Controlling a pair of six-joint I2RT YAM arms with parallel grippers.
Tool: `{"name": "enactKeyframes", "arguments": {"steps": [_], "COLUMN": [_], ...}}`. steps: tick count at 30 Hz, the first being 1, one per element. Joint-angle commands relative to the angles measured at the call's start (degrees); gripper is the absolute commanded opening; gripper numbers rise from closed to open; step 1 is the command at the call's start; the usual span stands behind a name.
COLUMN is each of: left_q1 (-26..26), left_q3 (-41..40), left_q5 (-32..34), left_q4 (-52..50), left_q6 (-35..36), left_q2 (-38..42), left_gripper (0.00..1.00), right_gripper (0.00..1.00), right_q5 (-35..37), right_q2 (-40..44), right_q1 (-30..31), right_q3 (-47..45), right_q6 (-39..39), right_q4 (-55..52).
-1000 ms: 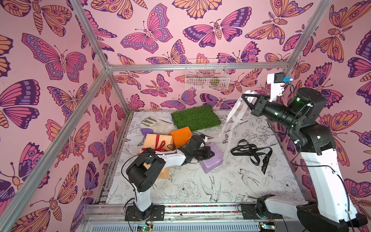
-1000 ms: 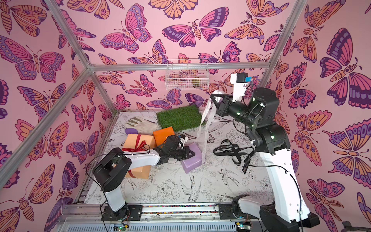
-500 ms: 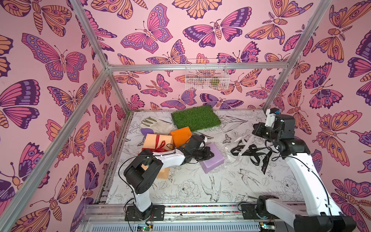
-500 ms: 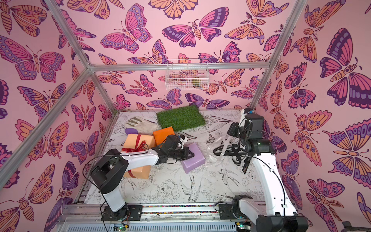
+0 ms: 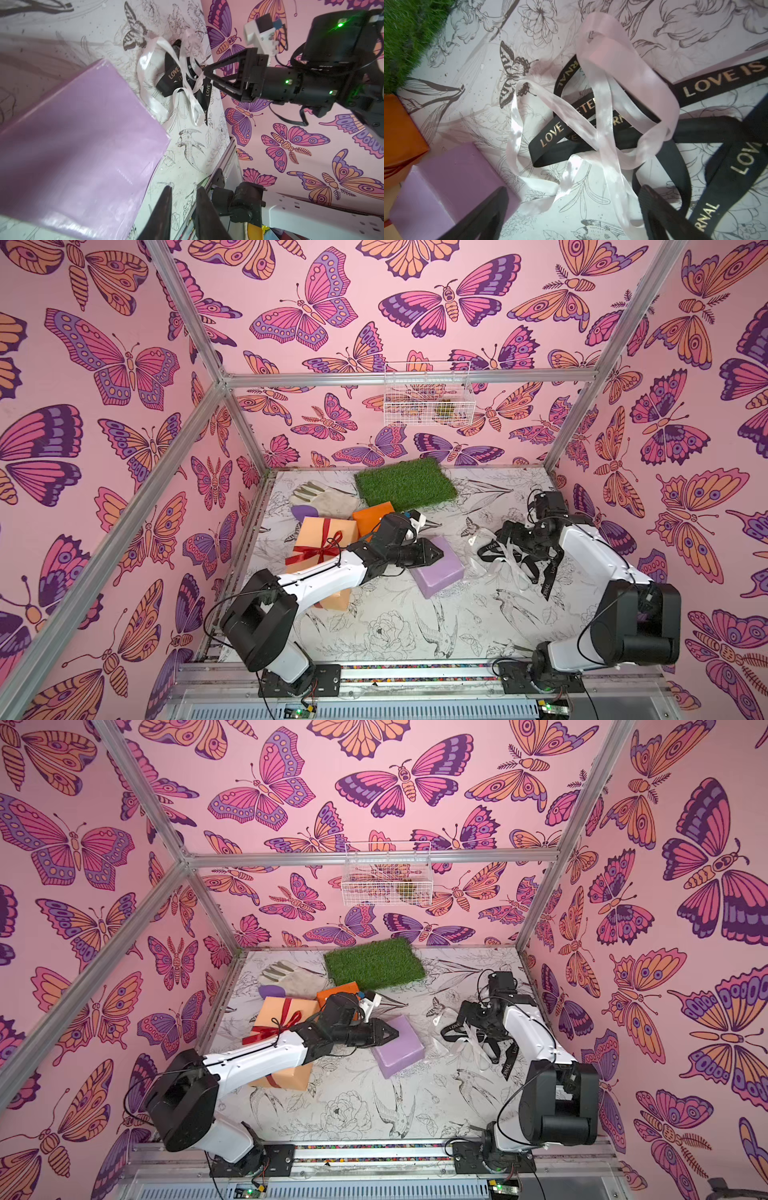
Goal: Untie the ribbon bows on the gift boxes
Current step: Place the ribbon at the center of the board, then move the gift box to the center of the board.
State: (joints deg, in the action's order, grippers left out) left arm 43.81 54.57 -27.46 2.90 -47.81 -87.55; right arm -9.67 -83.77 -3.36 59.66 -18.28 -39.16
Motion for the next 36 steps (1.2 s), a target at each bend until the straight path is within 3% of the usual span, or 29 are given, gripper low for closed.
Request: {"name": "enactKeyframes", "arguments": {"steps": [1, 5, 11, 14, 20, 24, 31, 36], "left_q1": [-0.1, 0.7, 4.8, 5.4, 5.5, 5.0, 1.4, -0.3], "left_q3": [-3.7, -6.0, -0.9, 1.0, 8.8, 17.7, 33.8, 35.5], "left_q5": [-0.9, -3.3, -6.8, -6.1, 2.6, 6.8, 4.0, 2.4], "left_q4": [-8.5, -8.6, -6.3, 0.1, 9.0, 9.5, 3.6, -2.0], "left_q6": [3.5, 3.0, 3.9, 1.8, 0.5, 6.6, 13.2, 15.4], "left_q2": [2.6, 1.9, -6.6, -10.8, -20.0, -27.0, -36.3, -31.7], "left_gripper": [0.27, 0.34, 0.39, 0.40, 0.37, 0.37, 0.37, 0.38], "right_gripper": [0.99, 1.00, 0.99, 1.00, 1.00, 1.00, 1.00, 0.99], "right_q5": [3.8, 2.1, -15.7, -19.3, -15.5, -13.1, -12.7, -3.0], "right_q2": [1.9, 6.9, 10.9, 12.3, 18.3, 21.9, 24.3, 24.5], "right_q1": [0.3, 0.5, -0.5, -0.4, 0.3, 0.8, 2.7, 14.5], "right_q3": [-0.2, -3.1, -8.9, -11.6, -13.8, -14.1, -15.6, -14.4], "right_q6": [1.8, 0.4, -4.3, -6.5, -7.6, -7.9, -9.8, -10.4], "right_q4": [-5.6, -2.9, 6.8, 9.6, 7.5, 5.4, 6.4, 4.9]}}
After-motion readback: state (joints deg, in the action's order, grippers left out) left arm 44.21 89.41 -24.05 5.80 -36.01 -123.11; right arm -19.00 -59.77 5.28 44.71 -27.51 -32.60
